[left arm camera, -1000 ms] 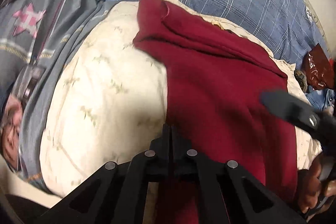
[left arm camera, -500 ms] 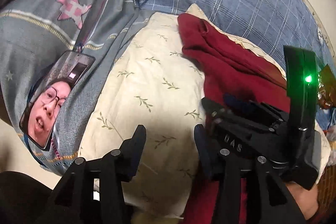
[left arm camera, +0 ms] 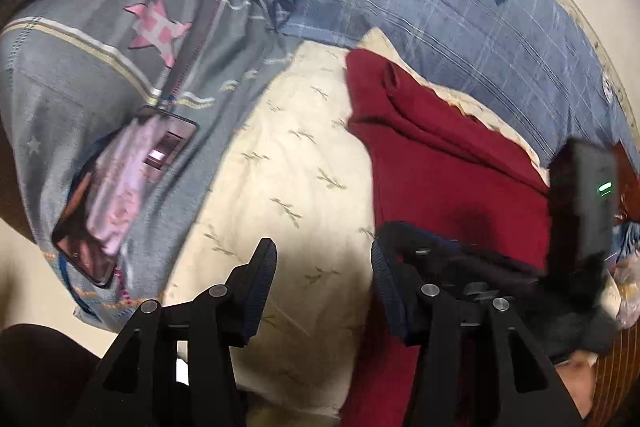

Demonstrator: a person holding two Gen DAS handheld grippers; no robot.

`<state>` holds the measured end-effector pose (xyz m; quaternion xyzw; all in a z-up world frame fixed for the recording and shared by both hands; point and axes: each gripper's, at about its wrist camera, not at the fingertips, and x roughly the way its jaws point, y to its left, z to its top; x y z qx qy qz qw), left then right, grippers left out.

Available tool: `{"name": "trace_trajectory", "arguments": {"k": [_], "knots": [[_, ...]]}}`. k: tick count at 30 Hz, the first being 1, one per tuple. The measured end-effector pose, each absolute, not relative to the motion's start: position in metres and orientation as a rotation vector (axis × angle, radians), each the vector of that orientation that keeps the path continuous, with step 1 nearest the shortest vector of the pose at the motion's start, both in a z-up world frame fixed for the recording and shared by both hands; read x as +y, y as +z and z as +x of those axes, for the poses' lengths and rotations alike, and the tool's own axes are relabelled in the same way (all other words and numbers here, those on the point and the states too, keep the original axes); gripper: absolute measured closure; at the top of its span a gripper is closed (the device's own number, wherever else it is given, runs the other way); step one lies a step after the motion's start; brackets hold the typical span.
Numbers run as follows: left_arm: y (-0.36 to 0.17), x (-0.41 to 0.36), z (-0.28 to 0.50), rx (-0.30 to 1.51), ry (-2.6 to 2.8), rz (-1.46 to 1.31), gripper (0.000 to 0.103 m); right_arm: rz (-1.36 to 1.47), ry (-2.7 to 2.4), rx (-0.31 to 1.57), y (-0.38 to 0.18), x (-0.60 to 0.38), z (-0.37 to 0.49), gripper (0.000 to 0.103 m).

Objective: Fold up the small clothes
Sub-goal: 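Lay the hem over the collar and press the fold with the right gripper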

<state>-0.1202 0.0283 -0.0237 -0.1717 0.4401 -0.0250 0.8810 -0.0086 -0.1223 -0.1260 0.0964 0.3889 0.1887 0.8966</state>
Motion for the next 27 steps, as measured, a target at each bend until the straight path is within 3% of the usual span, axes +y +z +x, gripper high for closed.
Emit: {"name": "trace_trajectory", "arguments": {"k": [3,5,12,14,15,16,17,18,20,22,25,27], "knots": [[-0.025,0.017,-0.117,0.931,-0.086,-0.332,0.047,0.262,0.401,0.791,-0.109,-0.152,-0.029,0.078],[-0.030,0.009,-0.115,0.943,-0.096,-0.313,0.045,0.250,0.307,0.722,-0.096,-0.182,-0.055,0.062],[-0.056,-0.013,-0.103,1.004,-0.092,-0.256,0.043,0.165,-0.243,0.701,-0.100,-0.309,-0.115,0.056],[-0.058,-0.020,-0.101,0.988,-0.099,-0.223,0.036,0.158,-0.289,0.729,-0.115,-0.329,-0.118,0.074],[-0.059,-0.023,-0.101,0.988,-0.098,-0.204,0.034,0.188,-0.256,0.735,-0.122,-0.338,-0.119,0.075],[-0.059,-0.026,-0.101,0.988,-0.095,-0.180,0.034,0.213,-0.229,0.705,-0.122,-0.344,-0.125,0.082],[-0.059,-0.027,-0.102,0.991,-0.096,-0.169,0.034,0.208,-0.237,0.713,-0.120,-0.345,-0.129,0.095],[-0.058,-0.027,-0.103,0.996,-0.099,-0.168,0.034,0.193,-0.250,0.723,-0.118,-0.346,-0.132,0.098],[-0.057,-0.023,-0.108,1.005,-0.103,-0.197,0.034,0.203,-0.272,0.715,-0.111,-0.351,-0.149,0.081],[-0.055,-0.020,-0.117,1.011,-0.111,-0.223,0.034,0.240,-0.243,0.721,-0.112,-0.362,-0.166,0.074],[-0.055,-0.018,-0.129,1.026,-0.130,-0.244,0.034,0.363,-0.113,0.724,-0.115,-0.376,-0.197,0.057],[-0.061,-0.019,-0.134,1.053,-0.144,-0.259,0.034,0.385,-0.082,0.736,-0.119,-0.376,-0.214,0.054]]}}
